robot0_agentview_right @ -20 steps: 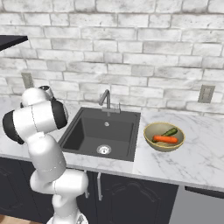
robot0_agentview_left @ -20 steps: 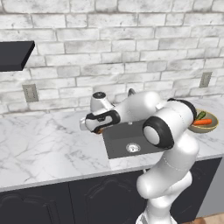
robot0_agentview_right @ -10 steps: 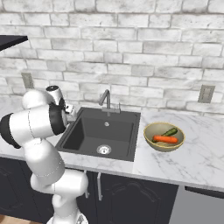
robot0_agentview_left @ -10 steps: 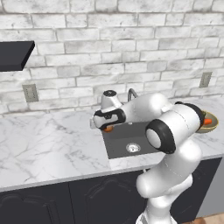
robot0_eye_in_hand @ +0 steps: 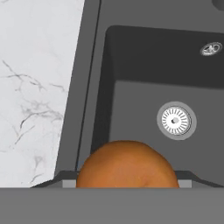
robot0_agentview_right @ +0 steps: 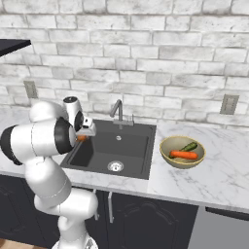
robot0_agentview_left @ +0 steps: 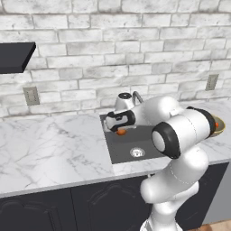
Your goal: There is a mixed pile of frozen fruits and vegetables on the counter. Locate all the frozen vegetables and place the items in a bowl on the counter. Take all the frozen fruits and defrost them in a running sink.
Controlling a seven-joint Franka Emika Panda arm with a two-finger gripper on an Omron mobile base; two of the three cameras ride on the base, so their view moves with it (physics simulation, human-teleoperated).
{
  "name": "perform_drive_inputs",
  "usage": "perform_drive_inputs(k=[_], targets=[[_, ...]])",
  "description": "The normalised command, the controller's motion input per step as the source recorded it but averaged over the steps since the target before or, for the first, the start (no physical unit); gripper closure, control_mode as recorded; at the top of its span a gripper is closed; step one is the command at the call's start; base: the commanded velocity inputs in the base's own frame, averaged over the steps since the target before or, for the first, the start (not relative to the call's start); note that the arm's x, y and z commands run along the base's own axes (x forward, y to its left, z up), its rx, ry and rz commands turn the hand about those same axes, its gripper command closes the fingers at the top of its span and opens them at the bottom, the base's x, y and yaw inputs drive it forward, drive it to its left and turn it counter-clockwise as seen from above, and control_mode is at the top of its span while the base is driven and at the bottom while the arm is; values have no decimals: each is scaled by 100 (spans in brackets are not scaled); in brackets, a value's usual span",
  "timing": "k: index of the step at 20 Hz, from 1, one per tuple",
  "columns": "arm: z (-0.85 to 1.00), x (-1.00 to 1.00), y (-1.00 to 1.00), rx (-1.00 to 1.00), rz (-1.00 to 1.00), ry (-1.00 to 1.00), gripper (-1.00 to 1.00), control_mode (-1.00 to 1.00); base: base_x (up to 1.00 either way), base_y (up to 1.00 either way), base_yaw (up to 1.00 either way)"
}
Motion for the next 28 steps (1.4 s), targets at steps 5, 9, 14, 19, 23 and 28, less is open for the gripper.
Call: perform_drive_inputs(k=[5, 9, 14, 19, 23, 28], targets=[[-16, 5, -35, -1, 0, 0, 100, -100, 0, 0, 0], [-28, 16, -25, -2, 0, 0, 100, -100, 0, 0, 0], [-24, 18, -22, -2, 0, 0, 100, -100, 0, 0, 0], [-21, 19, -23, 0, 0, 0, 100, -100, 0, 0, 0], [-19, 17, -26, 0, 0, 0, 100, -100, 0, 0, 0], [-17, 18, -21, 0, 0, 0, 100, -100, 0, 0, 0]])
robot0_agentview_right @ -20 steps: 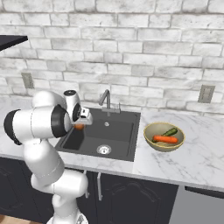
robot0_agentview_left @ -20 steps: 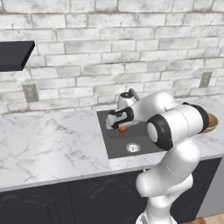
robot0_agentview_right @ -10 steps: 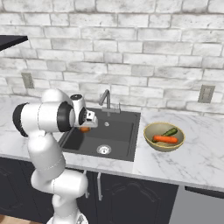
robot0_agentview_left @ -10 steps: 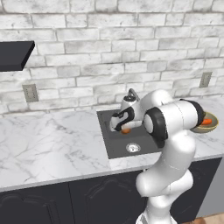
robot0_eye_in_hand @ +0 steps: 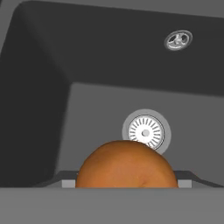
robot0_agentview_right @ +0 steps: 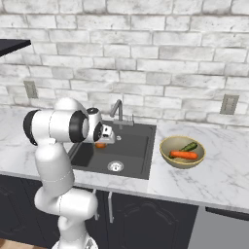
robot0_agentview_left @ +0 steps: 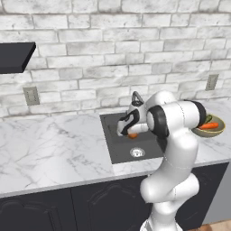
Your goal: There is a mixed pile of frozen fruits and vegetables on the counter. Locate all the frozen vegetables and place the items in a bowl on the counter. Take all the frozen fruits and defrost them in a running sink.
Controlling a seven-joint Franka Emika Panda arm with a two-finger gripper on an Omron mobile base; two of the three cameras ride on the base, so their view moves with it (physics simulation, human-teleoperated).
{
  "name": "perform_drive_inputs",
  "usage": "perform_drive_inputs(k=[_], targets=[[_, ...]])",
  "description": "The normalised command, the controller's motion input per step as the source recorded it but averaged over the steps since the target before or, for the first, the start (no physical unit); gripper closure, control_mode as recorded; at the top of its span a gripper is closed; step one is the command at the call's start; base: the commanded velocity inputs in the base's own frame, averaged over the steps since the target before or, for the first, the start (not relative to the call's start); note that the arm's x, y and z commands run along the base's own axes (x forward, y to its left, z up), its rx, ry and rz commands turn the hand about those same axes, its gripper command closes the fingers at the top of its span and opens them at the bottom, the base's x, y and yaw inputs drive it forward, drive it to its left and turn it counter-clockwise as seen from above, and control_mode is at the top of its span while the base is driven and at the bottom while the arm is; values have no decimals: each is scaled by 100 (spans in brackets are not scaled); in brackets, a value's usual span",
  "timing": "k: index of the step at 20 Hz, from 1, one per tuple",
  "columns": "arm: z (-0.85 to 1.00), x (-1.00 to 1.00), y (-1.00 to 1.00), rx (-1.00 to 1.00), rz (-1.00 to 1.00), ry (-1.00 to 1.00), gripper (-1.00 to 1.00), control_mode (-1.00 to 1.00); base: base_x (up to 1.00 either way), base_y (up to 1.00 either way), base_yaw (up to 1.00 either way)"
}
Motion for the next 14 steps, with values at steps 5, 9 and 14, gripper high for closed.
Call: perform_drive_inputs(k=[5, 9, 14], targets=[[-17, 25, -9, -3, 2, 0, 100, -100, 0, 0, 0], [-22, 29, -1, -5, 4, 0, 100, -100, 0, 0, 0], [-21, 22, -7, -3, 3, 0, 100, -100, 0, 0, 0]])
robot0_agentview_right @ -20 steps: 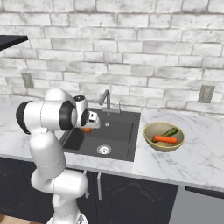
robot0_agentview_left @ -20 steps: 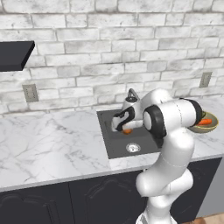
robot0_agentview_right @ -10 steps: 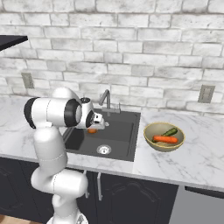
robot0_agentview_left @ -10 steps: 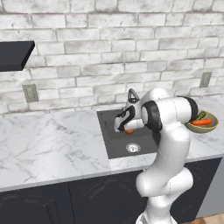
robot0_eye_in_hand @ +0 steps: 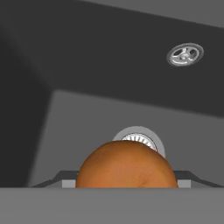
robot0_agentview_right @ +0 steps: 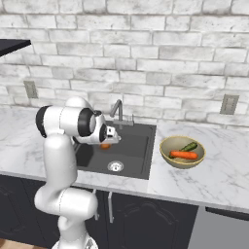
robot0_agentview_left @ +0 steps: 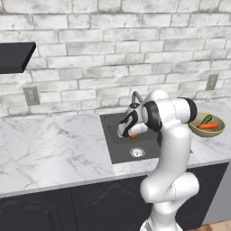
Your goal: There is a mixed pile of frozen fruits and vegetables on the counter. Locate all the frozen vegetables and place the items in a bowl on the counter. Take all the frozen fruits and defrost them in a running sink.
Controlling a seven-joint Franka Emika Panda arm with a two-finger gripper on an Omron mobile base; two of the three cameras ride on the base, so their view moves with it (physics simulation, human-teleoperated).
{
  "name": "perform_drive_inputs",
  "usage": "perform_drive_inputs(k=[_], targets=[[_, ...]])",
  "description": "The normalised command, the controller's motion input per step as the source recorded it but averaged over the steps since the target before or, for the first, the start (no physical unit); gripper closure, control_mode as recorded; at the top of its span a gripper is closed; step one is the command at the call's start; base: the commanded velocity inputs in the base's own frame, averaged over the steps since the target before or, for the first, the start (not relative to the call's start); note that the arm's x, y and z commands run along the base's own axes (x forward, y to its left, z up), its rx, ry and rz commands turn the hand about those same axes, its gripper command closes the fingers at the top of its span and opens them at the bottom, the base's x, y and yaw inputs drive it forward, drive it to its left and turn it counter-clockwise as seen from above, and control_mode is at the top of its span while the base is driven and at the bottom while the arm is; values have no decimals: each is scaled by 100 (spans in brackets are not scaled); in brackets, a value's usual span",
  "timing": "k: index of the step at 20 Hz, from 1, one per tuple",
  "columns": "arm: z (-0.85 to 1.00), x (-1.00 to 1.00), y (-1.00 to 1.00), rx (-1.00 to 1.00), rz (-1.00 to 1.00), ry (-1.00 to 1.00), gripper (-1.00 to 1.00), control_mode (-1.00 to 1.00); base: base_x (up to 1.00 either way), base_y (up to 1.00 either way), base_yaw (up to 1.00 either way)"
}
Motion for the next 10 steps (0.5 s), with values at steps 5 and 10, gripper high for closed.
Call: perform_drive_inputs(k=[5, 10], targets=[[-19, 15, -17, 0, 0, 0, 100, -100, 0, 0, 0], [-23, 16, -14, 0, 0, 0, 100, -100, 0, 0, 0]])
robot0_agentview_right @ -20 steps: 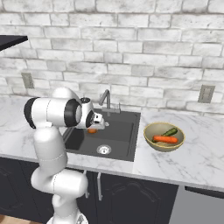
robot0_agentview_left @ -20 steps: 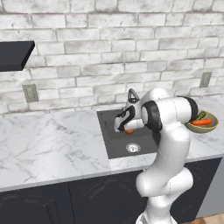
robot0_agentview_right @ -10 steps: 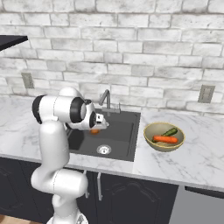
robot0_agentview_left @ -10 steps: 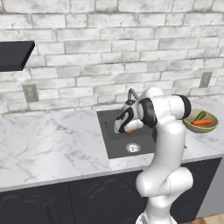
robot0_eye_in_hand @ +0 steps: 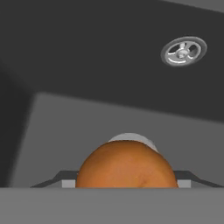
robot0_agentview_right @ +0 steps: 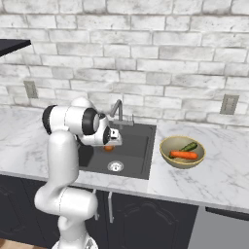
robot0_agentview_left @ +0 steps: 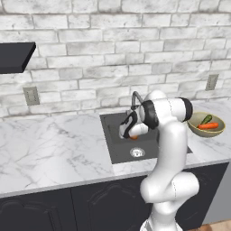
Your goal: There is a mixed pile of frozen fruits and vegetables on the counter. Locate all the frozen vegetables and place the items in a bowl on the counter. Take all the frozen fruits and defrost them in a running sink.
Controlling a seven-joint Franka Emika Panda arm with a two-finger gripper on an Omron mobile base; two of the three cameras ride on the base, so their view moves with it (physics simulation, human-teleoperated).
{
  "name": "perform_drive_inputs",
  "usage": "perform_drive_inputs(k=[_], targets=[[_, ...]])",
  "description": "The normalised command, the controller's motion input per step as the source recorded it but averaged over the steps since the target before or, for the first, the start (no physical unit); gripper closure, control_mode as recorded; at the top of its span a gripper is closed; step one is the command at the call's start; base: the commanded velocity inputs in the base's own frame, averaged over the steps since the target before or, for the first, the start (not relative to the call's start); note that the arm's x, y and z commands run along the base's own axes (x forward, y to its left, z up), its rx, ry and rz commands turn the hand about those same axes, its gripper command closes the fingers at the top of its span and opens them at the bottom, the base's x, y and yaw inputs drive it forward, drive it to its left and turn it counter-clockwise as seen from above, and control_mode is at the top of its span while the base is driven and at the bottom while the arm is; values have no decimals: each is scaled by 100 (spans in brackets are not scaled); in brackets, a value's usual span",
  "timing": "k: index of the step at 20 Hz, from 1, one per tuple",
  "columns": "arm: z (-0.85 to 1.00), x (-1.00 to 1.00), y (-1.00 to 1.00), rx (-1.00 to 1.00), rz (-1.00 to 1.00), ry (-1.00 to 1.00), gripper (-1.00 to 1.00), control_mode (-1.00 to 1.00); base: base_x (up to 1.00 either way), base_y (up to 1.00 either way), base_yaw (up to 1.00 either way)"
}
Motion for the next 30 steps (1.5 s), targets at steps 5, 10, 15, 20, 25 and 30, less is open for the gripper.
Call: perform_drive_inputs(k=[5, 10, 15, 20, 25, 30], targets=[[-25, 16, -7, 0, 0, 0, 100, -100, 0, 0, 0], [-27, 15, -5, 0, 1, 0, 100, -100, 0, 0, 0], [-28, 15, -4, 0, 1, 0, 100, -100, 0, 0, 0], [-30, 17, -4, 0, 0, 0, 100, -100, 0, 0, 0], [-29, 16, -3, 0, 0, 0, 100, -100, 0, 0, 0], [-26, 7, -1, 0, 0, 0, 100, -100, 0, 0, 0]])
